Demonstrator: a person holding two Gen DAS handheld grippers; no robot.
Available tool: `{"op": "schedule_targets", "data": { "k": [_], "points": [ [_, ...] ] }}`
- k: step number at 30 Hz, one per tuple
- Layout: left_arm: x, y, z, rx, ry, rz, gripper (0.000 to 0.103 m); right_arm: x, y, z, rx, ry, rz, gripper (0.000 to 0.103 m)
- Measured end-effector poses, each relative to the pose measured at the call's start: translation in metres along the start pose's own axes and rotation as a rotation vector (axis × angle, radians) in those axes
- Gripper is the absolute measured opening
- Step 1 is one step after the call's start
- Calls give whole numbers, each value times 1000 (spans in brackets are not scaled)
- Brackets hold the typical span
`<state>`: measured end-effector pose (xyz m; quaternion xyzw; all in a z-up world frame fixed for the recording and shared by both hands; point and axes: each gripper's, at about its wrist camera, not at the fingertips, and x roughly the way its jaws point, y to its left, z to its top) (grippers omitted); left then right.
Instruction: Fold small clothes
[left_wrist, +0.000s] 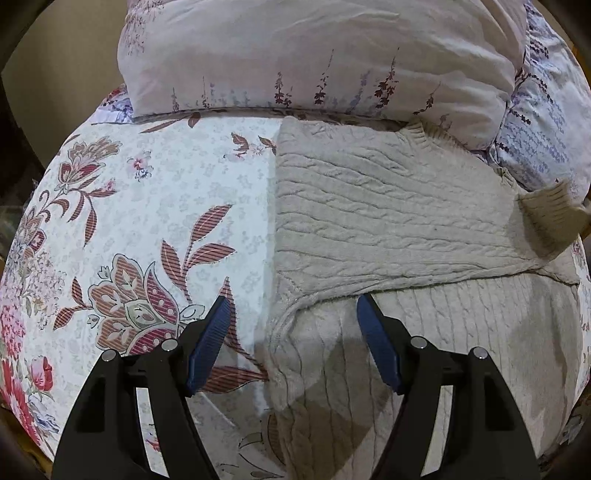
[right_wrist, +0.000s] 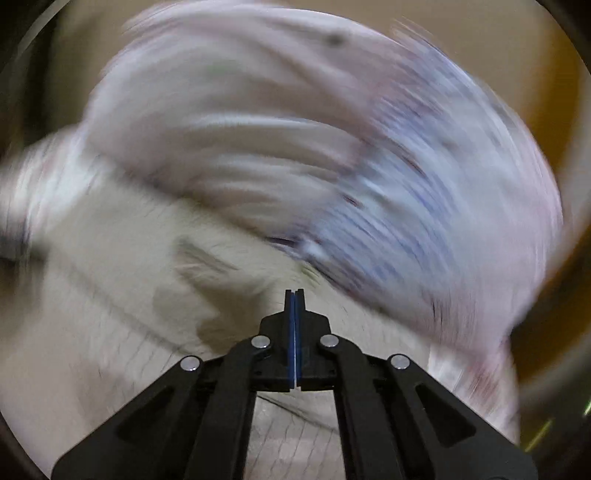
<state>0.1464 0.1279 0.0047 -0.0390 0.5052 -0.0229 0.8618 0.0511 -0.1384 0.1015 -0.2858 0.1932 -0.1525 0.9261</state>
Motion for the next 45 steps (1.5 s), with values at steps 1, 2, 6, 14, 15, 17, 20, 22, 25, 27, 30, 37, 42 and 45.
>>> {"op": "schedule_targets", "data": {
  "k": [1, 2, 6, 14, 15, 17, 20, 22, 25, 27, 30, 37, 42, 45],
  "points": [
    [0, 0, 0, -3, 1, -2, 72, 4, -23, -4, 135, 27, 15, 0],
    [1, 0, 0, -5, 1, -2, 72, 14, -52, -15, 314, 82, 23, 0],
    [1, 1, 0, -8, 1, -5, 72, 45, -116, -70, 764, 278, 126, 6],
    [2, 1, 1, -16, 0, -9, 72, 3, -85, -67, 409, 196, 156, 67],
    [2, 1, 1, -20, -1, -13, 72, 6, -88, -71, 453, 212, 186, 65],
    [1, 2, 2, -25, -2, -23, 72, 17, -95, -77, 537, 244, 213, 59],
    [0, 3, 2, -33, -3, -37, 72, 37, -102, -82, 654, 291, 249, 43],
    [-1, 4, 3, -36, -2, -43, 72, 50, -107, -82, 693, 323, 252, 32],
    [-3, 5, 1, -42, -4, -50, 72, 63, -104, -84, 749, 341, 272, 14],
    [-3, 5, 1, -42, -7, -51, 72, 67, -102, -79, 754, 321, 292, 9],
    [-4, 5, 1, -42, -5, -51, 72, 54, -105, -69, 750, 240, 272, 8],
    [-6, 6, 0, -43, -2, -53, 72, 62, -94, -85, 739, 320, 144, 8],
    [-11, 11, -5, -88, 11, -106, 70, 56, -85, -74, 671, 320, 141, 17],
    [-21, 17, -14, -135, 15, -175, 67, 40, -100, -78, 714, 288, 203, 51]
  ]
}}
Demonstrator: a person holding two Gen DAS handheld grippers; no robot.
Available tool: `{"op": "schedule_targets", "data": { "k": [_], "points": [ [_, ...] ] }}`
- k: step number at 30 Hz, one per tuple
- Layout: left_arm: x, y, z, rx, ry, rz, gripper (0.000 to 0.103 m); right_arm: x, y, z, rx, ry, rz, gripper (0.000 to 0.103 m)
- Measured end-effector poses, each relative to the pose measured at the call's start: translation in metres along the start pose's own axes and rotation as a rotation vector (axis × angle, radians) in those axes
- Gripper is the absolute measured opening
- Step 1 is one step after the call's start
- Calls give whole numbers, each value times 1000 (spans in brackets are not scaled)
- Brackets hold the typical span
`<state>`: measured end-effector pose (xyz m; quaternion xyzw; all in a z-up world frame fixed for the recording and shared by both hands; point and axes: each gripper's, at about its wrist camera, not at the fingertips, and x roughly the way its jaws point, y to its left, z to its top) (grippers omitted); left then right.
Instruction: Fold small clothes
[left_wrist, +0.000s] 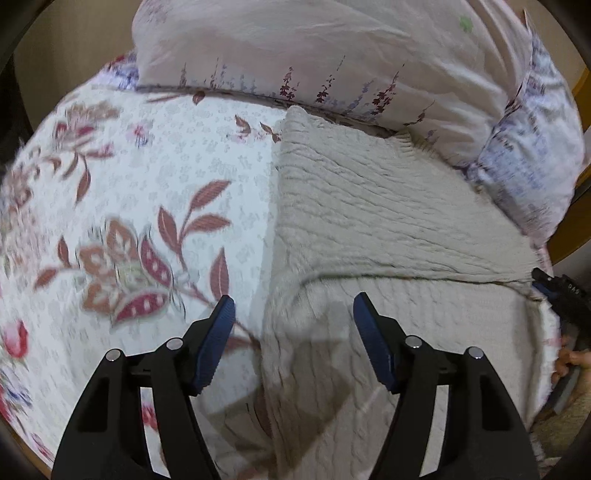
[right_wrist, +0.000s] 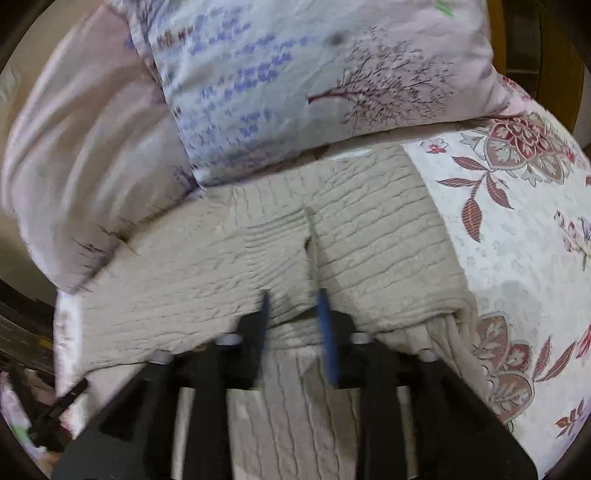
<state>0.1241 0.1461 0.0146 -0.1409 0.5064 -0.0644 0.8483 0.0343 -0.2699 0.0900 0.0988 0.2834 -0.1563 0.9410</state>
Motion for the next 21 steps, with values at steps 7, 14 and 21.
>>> {"op": "schedule_targets", "data": {
  "k": [7, 14, 21],
  "points": [
    [-22, 17, -28, -68, 29, -117, 62, -47, -52, -13, 35, 36, 150, 59],
    [-34, 29, -61, -138, 60, -216, 55, -72, -121, -56, 134, 129, 158, 55],
    [-40, 22, -92, -141, 107, -330, 48, -69, -139, -104, 196, 286, 301, 38]
  ]
}}
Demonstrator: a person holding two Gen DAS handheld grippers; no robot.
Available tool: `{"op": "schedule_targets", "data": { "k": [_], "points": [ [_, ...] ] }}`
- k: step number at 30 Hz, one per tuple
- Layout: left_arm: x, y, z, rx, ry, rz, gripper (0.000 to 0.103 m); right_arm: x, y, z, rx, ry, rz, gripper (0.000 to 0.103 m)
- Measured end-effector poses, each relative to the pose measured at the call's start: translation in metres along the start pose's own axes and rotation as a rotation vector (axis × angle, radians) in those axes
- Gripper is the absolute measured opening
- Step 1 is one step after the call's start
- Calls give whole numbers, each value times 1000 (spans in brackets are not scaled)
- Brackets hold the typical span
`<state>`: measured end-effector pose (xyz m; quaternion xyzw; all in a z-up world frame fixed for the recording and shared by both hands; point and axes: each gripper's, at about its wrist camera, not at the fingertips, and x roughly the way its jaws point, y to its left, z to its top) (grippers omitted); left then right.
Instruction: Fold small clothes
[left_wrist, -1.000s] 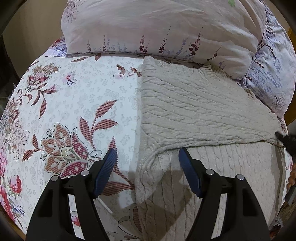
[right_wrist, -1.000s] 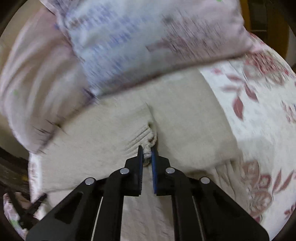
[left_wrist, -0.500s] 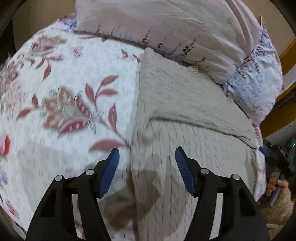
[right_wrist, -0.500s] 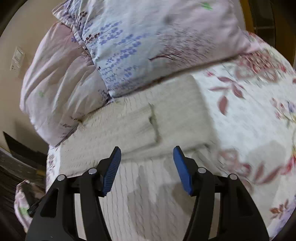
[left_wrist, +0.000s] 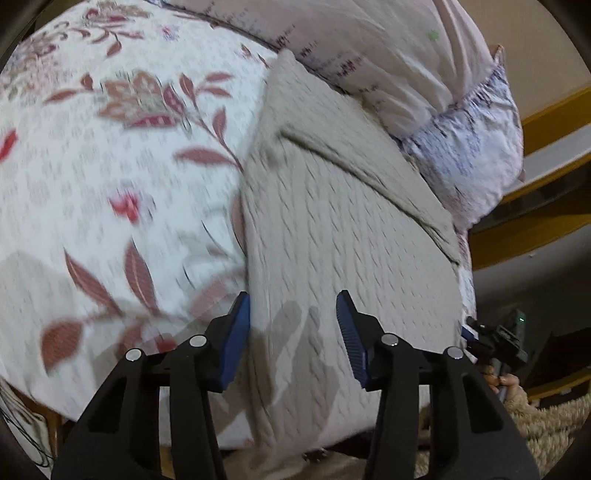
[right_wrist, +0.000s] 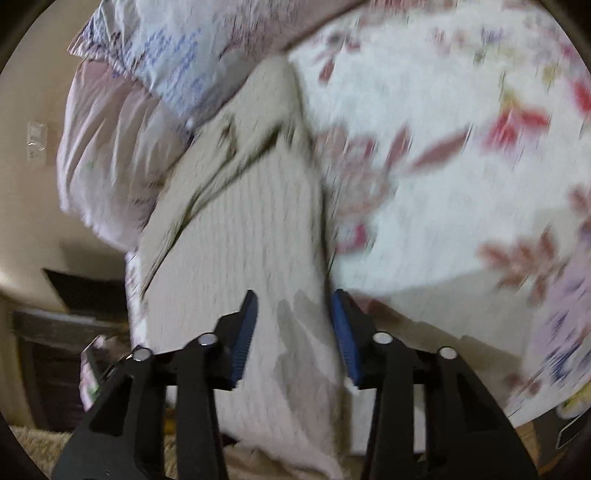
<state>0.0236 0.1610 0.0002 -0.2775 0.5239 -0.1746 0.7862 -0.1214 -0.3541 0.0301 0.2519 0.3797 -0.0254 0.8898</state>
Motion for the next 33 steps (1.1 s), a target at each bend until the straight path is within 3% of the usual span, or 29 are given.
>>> {"op": "schedule_targets", "data": {
  "k": [6, 12, 18, 21, 24, 28, 33],
  "points": [
    [-1, -6, -27, -27, 64, -83, 44, 4, -7, -26, 17, 103, 97, 33],
    [-1, -8, -49, -78, 129, -141, 40, 9, 1, -50, -44, 255, 102, 28],
    [0, -17, -64, -45, 214, -133, 34, 17, 13, -64, -103, 358, 76, 19],
    [2, -19, -66, -18, 252, -109, 28, 19, 16, -65, -121, 376, 73, 18],
    [6, -22, -67, 13, 298, -92, 9, 22, 23, -66, -151, 400, 65, 8],
    [1, -29, -57, 47, 282, -123, 7, 13, 44, -60, -235, 347, 102, 7],
    [-16, -29, -16, 46, 148, -159, 7, 0, 62, -39, -295, 211, 90, 7]
  ]
}}
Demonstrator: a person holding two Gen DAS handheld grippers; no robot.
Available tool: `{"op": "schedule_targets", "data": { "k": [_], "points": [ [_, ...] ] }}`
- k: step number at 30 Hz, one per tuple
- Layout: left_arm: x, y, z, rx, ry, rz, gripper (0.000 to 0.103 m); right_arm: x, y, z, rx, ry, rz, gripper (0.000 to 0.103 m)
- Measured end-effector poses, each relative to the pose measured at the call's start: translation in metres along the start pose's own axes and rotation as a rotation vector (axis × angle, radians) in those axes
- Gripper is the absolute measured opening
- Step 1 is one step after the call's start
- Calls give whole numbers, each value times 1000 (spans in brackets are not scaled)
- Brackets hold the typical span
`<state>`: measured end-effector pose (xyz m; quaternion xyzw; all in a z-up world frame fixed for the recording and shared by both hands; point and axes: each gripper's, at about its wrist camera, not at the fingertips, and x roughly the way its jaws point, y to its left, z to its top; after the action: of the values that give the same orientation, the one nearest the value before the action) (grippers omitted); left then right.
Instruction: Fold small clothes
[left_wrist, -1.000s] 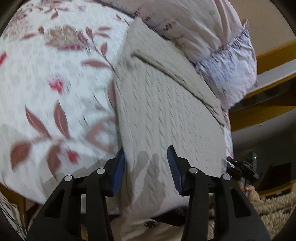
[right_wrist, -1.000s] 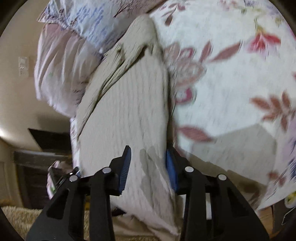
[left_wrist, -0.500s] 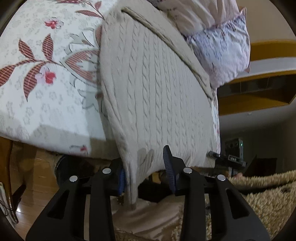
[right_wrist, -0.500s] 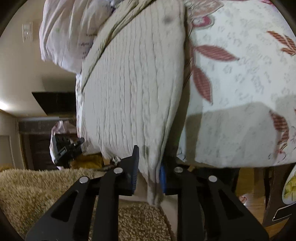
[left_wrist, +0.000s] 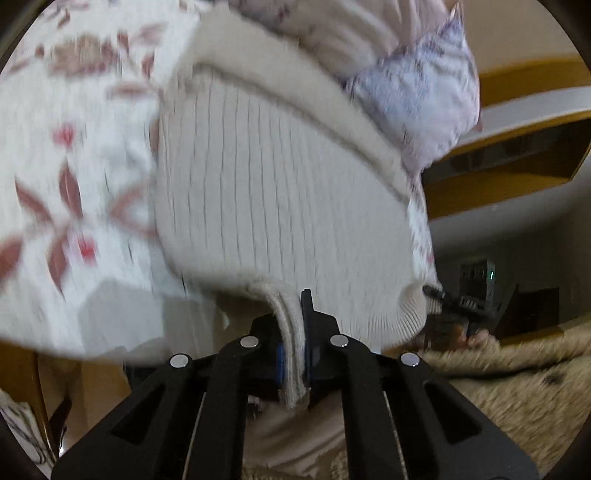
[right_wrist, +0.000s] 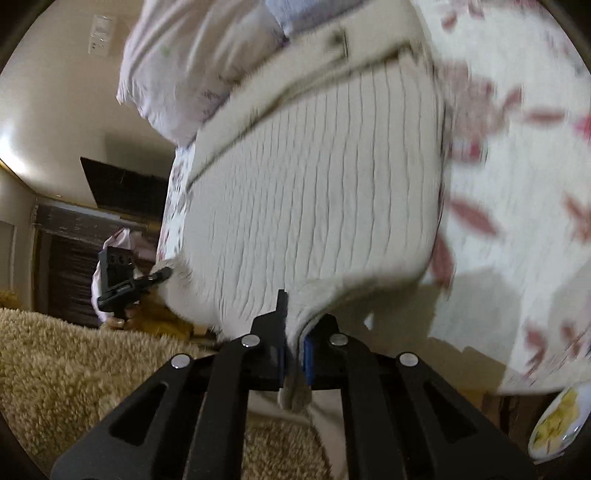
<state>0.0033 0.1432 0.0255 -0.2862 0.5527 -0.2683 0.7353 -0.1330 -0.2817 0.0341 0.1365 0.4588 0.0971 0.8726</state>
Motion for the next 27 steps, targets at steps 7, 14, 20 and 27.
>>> {"op": "schedule_targets", "data": {
  "k": [7, 14, 20, 27],
  "points": [
    [-14, 4, 48, -30, -141, -28, 6, -16, 8, 25, -38, -179, -73, 7],
    [-8, 1, 101, -39, -236, -43, 6, -33, 15, 60, -77, -351, -143, 7],
    [1, -2, 152, -42, -292, -35, 6, -34, 22, 104, -91, -444, -147, 7],
    [19, -2, 200, -53, -322, -6, 6, -22, 18, 149, -70, -513, -150, 7]
  ]
}}
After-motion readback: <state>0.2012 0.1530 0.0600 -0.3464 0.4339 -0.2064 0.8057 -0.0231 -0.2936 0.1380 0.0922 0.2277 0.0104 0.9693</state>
